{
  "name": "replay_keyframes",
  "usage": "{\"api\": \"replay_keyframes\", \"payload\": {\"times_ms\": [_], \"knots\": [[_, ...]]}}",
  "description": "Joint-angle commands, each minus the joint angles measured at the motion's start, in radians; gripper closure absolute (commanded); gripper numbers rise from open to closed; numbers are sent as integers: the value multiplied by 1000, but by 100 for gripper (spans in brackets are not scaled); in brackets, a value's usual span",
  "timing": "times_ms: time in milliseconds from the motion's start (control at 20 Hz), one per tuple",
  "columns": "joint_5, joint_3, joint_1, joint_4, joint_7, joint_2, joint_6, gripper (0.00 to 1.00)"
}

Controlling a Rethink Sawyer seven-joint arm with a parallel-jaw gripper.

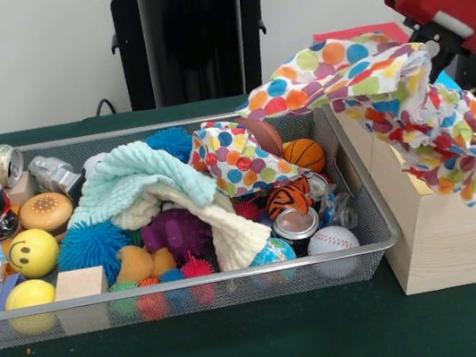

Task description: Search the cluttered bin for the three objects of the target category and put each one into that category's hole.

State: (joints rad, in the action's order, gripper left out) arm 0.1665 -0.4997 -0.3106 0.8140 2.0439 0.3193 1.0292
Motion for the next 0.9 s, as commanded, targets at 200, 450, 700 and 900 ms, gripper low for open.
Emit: {"api": "replay_keyframes", "payload": {"times_ms": [200,450,700,900], "knots": [[7,-10,-39,132,421,-62,-209,100],[-14,-10,-42,153,410,-60,-229,100],[-63,33,-37,205,365,-9,-193,100],[-78,51,-34,255,302,30,-176,100]]}}
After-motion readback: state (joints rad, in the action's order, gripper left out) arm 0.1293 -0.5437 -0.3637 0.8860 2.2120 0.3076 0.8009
